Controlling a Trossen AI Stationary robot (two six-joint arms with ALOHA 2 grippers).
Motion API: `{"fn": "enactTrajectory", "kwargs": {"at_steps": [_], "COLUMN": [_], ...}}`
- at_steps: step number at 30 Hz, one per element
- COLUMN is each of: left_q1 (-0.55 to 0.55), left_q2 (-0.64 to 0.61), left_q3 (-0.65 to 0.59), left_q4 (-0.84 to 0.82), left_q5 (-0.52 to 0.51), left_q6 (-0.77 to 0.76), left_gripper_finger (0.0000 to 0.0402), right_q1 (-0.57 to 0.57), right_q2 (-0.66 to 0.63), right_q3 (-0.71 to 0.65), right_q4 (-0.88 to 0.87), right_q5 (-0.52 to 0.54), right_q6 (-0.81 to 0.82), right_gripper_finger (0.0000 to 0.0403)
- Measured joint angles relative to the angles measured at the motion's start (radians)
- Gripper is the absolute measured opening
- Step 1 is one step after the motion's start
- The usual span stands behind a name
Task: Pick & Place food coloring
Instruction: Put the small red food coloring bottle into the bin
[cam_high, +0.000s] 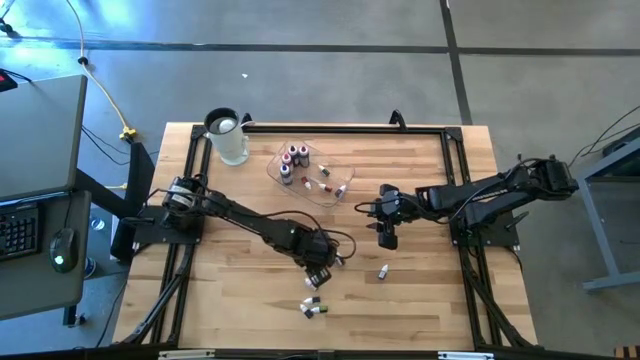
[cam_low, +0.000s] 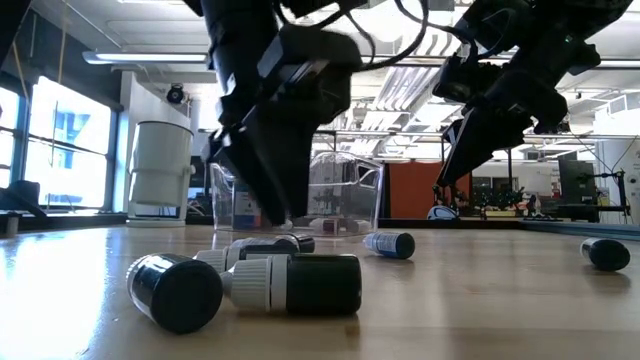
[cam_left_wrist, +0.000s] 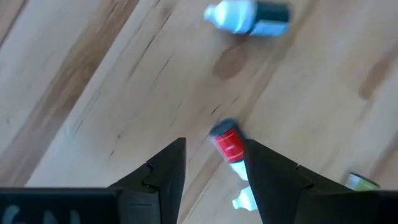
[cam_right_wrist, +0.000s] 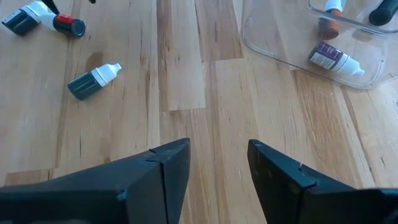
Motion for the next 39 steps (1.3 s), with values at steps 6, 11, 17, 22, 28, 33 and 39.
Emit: {"fn": "enactTrajectory", "kwargs": {"at_steps": [6,11,17,22,28,33,39], "left_q1": [-0.031,-0.050,-0.055,-0.055,-0.055,-0.055,-0.054], "left_q2": [0.000,0.000,0.033,0.062,0.076,0.078,0.081], "left_q3": [-0.023,-0.025,-0.026,-0.022,-0.022,-0.023,-0.024], "left_q4": [0.016,0.063,0.074,0.109,0.092,0.093,0.096], "left_q5": [-0.012,-0.043,-0.036,-0.033,-0.036,-0.046,-0.048], "left_q6": [-0.034,-0.034,-0.050,-0.054,0.007,0.064,0.136], "left_gripper_finger": [0.0161,0.0161,0.0161,0.0161,0.0161,0.0151,0.0106], "right_q1": [0.000,0.000,0.000,0.000,0.000,0.000,0.000], "right_q2": [0.000,0.000,0.000,0.000,0.000,0.000,0.000], "right_q3": [0.000,0.000,0.000,0.000,0.000,0.000,0.000], "right_q4": [0.019,0.045,0.048,0.054,0.071,0.073,0.075], "right_q5": [0.002,0.003,0.004,0.004,0.004,0.004,0.004], "right_q6": [0.000,0.000,0.000,0.000,0.000,0.000,0.000], "right_gripper_finger": [0.0156,0.0157,0.0154,0.0158,0.0155,0.0155,0.0158]}}
